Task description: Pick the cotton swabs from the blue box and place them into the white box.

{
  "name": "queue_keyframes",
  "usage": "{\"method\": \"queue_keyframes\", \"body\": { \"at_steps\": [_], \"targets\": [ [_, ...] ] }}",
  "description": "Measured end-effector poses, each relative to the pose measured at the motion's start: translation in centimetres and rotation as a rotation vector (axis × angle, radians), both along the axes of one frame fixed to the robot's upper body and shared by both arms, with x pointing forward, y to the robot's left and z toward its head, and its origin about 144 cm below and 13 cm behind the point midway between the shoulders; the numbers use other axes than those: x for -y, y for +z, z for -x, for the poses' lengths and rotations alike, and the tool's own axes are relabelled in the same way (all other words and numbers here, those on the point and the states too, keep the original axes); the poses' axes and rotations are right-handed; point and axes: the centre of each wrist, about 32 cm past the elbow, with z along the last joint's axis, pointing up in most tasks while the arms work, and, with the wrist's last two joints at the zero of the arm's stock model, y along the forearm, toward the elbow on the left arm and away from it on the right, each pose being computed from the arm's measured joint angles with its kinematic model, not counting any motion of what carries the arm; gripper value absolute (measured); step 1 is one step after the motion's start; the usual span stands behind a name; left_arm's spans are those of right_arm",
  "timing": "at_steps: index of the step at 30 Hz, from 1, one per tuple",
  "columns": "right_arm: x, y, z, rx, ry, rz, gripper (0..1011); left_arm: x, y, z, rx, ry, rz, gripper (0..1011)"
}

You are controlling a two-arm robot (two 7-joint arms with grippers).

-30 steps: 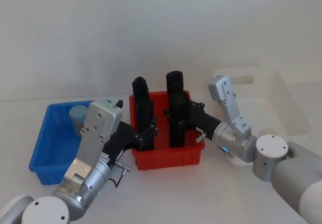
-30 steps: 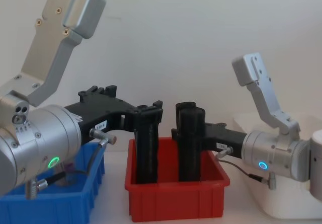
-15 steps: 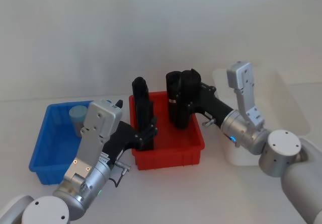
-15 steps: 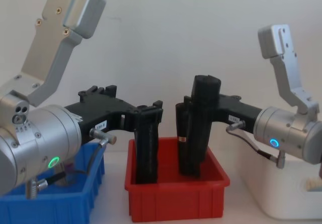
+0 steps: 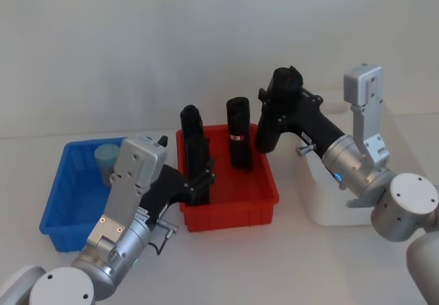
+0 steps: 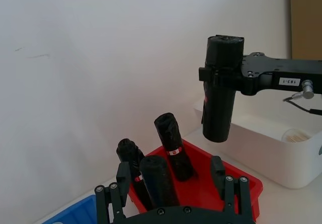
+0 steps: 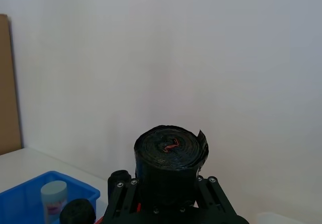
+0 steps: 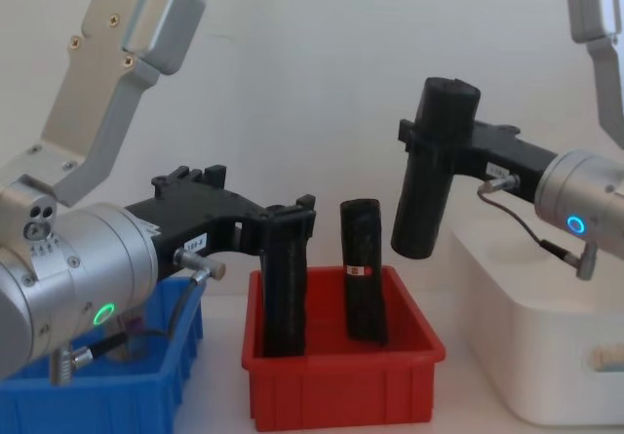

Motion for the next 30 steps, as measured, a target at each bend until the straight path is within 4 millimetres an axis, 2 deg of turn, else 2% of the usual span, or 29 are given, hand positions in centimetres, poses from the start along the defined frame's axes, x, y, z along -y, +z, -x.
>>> {"method": "queue_keyframes", "body": {
  "at_steps": [17, 30],
  "targets": [
    [1.8, 3.1, 3.7, -0.016, -0.223, -0.013, 437, 0.0, 0.0, 0.0, 0.0, 0.0, 0.0, 1004],
    [3.6, 3.3, 5.3, -0.065, -0.356, 0.001, 437, 0.0, 0.0, 0.0, 0.0, 0.0, 0.0, 1004]
  ]
}}
